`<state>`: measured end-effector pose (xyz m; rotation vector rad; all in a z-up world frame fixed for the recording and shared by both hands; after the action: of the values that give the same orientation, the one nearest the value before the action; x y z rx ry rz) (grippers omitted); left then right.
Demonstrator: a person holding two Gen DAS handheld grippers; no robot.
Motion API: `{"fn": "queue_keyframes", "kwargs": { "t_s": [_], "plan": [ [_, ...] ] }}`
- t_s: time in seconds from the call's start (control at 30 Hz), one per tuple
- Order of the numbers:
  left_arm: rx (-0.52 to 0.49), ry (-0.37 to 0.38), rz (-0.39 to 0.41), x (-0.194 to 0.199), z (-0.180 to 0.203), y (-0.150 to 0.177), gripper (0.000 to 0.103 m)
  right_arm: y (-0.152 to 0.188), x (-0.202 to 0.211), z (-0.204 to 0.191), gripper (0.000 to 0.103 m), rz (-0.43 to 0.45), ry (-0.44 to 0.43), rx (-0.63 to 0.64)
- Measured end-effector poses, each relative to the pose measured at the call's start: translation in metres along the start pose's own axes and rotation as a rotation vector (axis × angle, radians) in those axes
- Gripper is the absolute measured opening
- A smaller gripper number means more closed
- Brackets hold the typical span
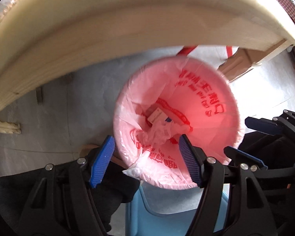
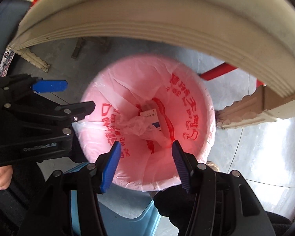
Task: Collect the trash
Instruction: 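Move both tools back over the table toward the remaining items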
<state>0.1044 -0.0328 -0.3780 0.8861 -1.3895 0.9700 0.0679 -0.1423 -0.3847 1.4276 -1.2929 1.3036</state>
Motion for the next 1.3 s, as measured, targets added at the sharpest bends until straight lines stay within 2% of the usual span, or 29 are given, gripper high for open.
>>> {"fn": "queue_keyframes", "kwargs": {
  "t_s": [0.23, 0.37, 0.5, 0.67, 0.77, 0.93, 1.03, 1.1, 1.2, 1.3],
  "plan": [
    [0.009, -0.043, 0.067, 0.047, -0.014, 0.010, 0.067, 0.003, 0.051, -0.010, 0.053, 0.099, 0.014, 0.022],
    [0.029, -0.039, 0.121, 0.083, -0.021, 0.011, 0.067, 0.001, 0.092, -0.019, 0.053, 0.189, 0.016, 0.042],
    [0.071, 0.003, 0.177, 0.132, -0.033, 0.010, 0.067, -0.006, 0.132, -0.026, 0.053, 0.269, 0.009, 0.060],
    [0.160, 0.070, 0.204, 0.189, -0.054, -0.010, 0.068, -0.024, 0.189, -0.032, 0.053, 0.361, 0.014, 0.103],
    [0.173, 0.049, 0.222, 0.218, -0.062, -0.030, 0.069, -0.038, 0.220, -0.035, 0.053, 0.411, 0.033, 0.136],
    [0.253, 0.066, 0.191, 0.245, -0.077, -0.068, 0.070, -0.062, 0.258, -0.030, 0.054, 0.453, 0.042, 0.160],
    [0.266, 0.046, 0.184, 0.255, -0.082, -0.089, 0.071, -0.078, 0.270, -0.027, 0.054, 0.461, 0.039, 0.163],
    [0.285, 0.047, 0.163, 0.257, -0.085, -0.103, 0.071, -0.086, 0.274, -0.026, 0.054, 0.462, 0.038, 0.165],
    [0.316, 0.094, 0.116, 0.252, -0.086, -0.124, 0.071, -0.099, 0.276, -0.022, 0.054, 0.460, 0.041, 0.166],
    [0.343, 0.087, 0.091, 0.244, -0.091, -0.143, 0.071, -0.111, 0.269, -0.018, 0.054, 0.443, 0.032, 0.169]
  ]
}}
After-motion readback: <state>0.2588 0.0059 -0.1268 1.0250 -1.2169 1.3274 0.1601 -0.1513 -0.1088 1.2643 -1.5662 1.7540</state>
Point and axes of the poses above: each gripper's, at about its wrist camera, not at the fingertips, and x roughly against the way its jaws point, z to its right, y to its underside, the point moved 5 cm from there along -x, roughly the way its jaws point, and after that the axes turned 8 degrees about -z, right-handed, at the moved point
